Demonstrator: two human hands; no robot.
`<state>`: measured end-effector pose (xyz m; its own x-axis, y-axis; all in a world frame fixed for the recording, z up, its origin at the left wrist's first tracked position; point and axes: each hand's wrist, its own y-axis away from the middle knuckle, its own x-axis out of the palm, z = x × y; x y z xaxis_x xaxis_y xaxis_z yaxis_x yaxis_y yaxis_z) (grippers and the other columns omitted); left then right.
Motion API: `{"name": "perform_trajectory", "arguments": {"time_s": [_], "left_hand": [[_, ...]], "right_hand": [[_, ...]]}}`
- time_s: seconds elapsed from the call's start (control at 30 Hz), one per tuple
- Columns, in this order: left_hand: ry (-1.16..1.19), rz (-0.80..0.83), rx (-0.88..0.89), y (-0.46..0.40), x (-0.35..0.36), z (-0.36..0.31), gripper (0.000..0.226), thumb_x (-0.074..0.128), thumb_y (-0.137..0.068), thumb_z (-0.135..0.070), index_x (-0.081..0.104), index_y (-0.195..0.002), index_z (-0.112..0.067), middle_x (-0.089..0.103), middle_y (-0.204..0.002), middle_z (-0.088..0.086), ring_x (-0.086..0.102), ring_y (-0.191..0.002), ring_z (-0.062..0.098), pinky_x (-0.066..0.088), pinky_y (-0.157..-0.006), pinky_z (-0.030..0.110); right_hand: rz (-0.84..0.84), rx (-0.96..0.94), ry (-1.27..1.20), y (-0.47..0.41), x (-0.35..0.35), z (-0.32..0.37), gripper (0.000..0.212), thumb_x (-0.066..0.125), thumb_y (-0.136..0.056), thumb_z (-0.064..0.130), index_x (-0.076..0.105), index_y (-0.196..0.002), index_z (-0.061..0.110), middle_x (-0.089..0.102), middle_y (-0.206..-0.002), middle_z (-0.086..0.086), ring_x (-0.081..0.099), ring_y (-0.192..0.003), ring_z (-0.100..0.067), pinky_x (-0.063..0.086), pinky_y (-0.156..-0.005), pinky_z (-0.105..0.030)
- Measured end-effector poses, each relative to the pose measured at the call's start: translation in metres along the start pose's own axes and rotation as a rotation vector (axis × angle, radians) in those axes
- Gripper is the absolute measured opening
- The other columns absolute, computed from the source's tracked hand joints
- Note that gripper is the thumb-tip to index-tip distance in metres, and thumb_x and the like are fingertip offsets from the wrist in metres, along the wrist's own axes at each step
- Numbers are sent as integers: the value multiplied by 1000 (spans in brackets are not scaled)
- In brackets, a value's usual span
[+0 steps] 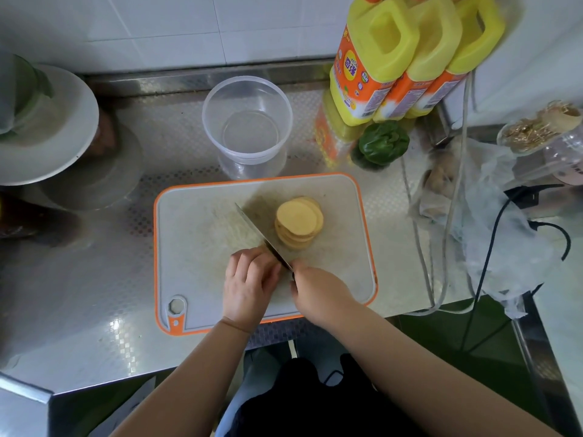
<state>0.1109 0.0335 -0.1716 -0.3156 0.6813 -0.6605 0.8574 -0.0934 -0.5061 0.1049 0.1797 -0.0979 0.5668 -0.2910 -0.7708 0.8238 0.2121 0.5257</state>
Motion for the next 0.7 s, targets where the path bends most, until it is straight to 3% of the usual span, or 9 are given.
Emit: {"name": "perform_trajectory", "arguments": {"time_s": [0.13,0.23,0.33,0.4,0.5,0.7], "left_hand": [[15,-2,-26,0,-4,2,13,65,-92,-14,54,-98,-13,65,-95,11,54,-88,26,34,-94,17],[16,6,-23,4,-6,6,10,63,-94,-13,55,-99,-11,64,-97,13,53,-90,26,34,-94,16],[14,5,-21,8,-6,9,6,57,-99,-16,55,-100,-10,60,-101,10,53,-90,27,36,-92,18],[14,4,-18,8,-6,9,7,54,-101,-16,55,-102,-10,58,-105,7,54,-92,28,38,-93,22],[34,-6,-23,8,-6,9,8,55,-98,-14,56,-106,-11,55,-109,4,54,-95,27,39,-95,25],[31,5,-20,10,-5,12,13,56,-94,-11,53,-106,-9,52,-109,4,52,-96,28,35,-98,22]], "right_hand": [[-71,44,-21,-6,6,-2,24,44,-99,32,52,-108,11,62,-94,-9,61,-88,-29,39,-66,-31],[-71,18,-24,-7,6,-1,31,38,-101,36,53,-109,10,63,-93,-10,60,-87,-29,36,-64,-31],[-123,-10,5,2,4,4,24,42,-100,28,53,-109,9,64,-92,-9,62,-86,-28,36,-64,-30],[-249,-57,99,15,3,11,15,61,-89,22,59,-95,7,64,-73,-7,64,-65,-25,34,-52,-26],[-388,-57,172,32,2,20,29,85,-59,17,57,-62,14,48,-42,2,48,-30,-18,15,-41,-19],[-391,-7,230,46,-3,29,33,89,-52,18,56,-59,17,45,-39,6,44,-27,-14,13,-41,-19]]}}
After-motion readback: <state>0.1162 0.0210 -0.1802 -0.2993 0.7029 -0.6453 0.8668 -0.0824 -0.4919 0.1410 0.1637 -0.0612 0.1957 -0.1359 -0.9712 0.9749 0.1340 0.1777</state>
